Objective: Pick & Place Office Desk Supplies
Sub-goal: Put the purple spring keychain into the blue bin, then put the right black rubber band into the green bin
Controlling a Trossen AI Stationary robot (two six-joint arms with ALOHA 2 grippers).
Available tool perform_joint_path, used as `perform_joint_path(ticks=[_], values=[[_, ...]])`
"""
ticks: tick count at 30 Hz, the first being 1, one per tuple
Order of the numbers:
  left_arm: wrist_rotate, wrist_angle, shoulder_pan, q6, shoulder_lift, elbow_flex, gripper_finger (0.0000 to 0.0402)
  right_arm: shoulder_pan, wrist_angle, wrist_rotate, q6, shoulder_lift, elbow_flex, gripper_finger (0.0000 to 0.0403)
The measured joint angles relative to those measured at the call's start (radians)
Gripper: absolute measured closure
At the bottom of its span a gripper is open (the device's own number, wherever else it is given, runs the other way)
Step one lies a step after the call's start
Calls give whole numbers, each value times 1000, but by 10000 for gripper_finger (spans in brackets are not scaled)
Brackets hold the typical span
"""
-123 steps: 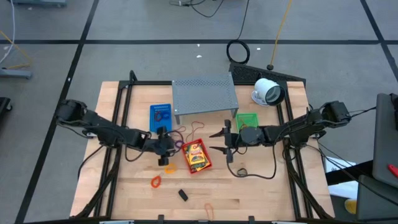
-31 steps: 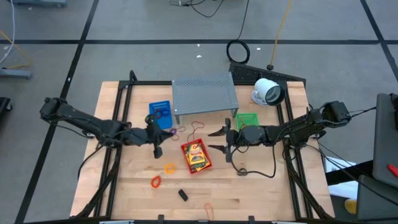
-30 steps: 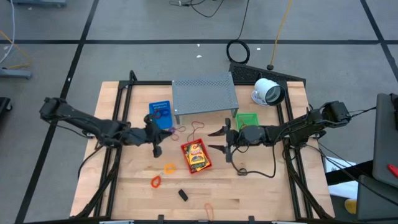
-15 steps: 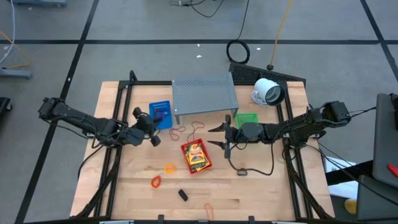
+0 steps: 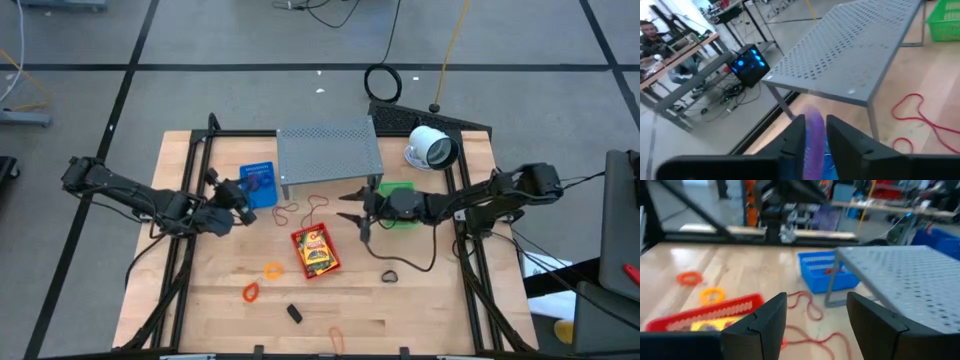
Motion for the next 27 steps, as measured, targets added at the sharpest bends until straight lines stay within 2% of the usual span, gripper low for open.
perform_joint_path(ticks=[6, 10, 14, 18, 21, 24, 27], values=[[-30, -33, 24, -1, 0, 0, 256, -49, 307, 0, 43, 42, -79, 206], [26, -26, 42, -68, 0, 0, 225, -41, 328, -4, 124, 42, -95, 206], [233, -2, 41, -185, 0, 0, 207, 7, 332, -55, 180, 44, -96, 206], [367, 88, 42, -209, 0, 0, 203, 66, 381, -53, 189, 40, -80, 206], [529, 181, 42, -213, 0, 0, 202, 137, 388, -46, 155, 28, -63, 206], [706, 275, 33, -130, 0, 0, 203, 213, 357, 48, 49, 28, -42, 206], [812, 367, -1, -91, 6, -1, 209, 254, 290, 118, -10, 29, -11, 206]])
